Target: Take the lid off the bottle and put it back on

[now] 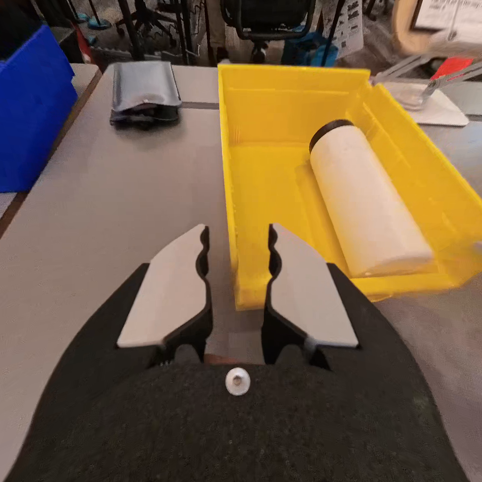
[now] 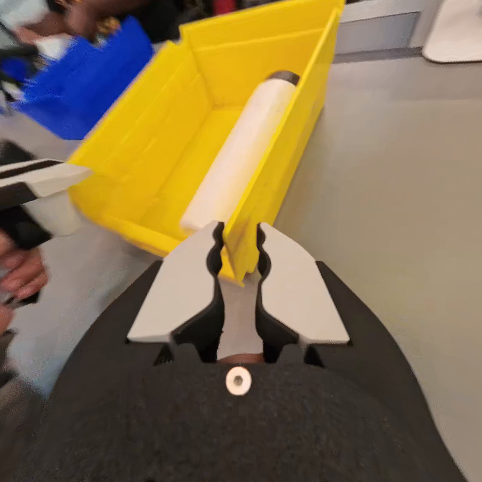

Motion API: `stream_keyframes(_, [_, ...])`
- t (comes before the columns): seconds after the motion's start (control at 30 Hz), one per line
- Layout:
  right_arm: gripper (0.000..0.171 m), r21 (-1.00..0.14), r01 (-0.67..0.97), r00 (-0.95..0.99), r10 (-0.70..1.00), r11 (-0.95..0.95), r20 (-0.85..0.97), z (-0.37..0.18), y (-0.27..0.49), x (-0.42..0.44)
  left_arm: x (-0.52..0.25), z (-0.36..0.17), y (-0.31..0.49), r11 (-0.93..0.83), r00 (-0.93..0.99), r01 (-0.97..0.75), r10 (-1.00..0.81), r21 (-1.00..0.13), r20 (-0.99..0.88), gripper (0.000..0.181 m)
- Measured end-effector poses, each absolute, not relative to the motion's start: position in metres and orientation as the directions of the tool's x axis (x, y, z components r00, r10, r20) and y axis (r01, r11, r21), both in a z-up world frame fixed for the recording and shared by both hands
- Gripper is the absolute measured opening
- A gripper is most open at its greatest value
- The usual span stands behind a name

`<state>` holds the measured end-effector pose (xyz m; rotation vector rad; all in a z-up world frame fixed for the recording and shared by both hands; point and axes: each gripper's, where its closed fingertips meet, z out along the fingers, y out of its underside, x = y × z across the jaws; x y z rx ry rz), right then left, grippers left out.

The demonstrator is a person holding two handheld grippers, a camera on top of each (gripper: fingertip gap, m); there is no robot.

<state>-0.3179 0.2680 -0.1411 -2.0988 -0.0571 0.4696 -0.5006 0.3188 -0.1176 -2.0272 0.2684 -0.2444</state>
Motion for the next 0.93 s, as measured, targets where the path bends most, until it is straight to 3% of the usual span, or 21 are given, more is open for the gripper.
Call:
stream_keyframes(0.1, [0.025,-0.858,-0.180,0.852,0.360,-0.481,-0.381,-0.098,0.237,-0.294,-0.491,-0.083,0.294,-0.433,0.950,-0.004,-0.283,-0.901,0.131,0.063])
stream_keyframes(0.27, [0.033,-0.947,-0.023,0.906,0.393,-0.321,-0.155,-0.075,0.179,-0.193,-0.430,-0.045,0.236,-0.396,0.893,0.030,-0.402,-0.918,0.203,0.062])
stream_keyframes(0.4, [0.035,-0.951,0.084,0.936,0.350,-0.299,-0.028,-0.103,0.137,-0.102,-0.371,-0.066,0.199,-0.405,0.852,-0.010,-0.482,-0.914,0.204,0.062])
stream_keyframes(0.6, [0.047,-0.920,0.075,0.937,0.343,-0.386,-0.068,-0.150,0.073,-0.027,-0.278,-0.132,0.154,-0.405,0.781,-0.106,-0.600,-0.908,0.177,0.055])
stream_keyframes(0.67, [0.050,-0.926,0.087,0.945,0.325,-0.367,-0.040,-0.145,0.067,-0.014,-0.275,-0.139,0.149,-0.398,0.811,-0.172,-0.576,-0.901,0.099,0.045])
stream_keyframes(0.93, [0.051,-0.909,0.071,0.979,0.203,-0.411,-0.015,-0.151,0.067,0.006,-0.281,-0.133,0.135,-0.365,0.792,-0.177,-0.604,-0.914,0.088,0.053])
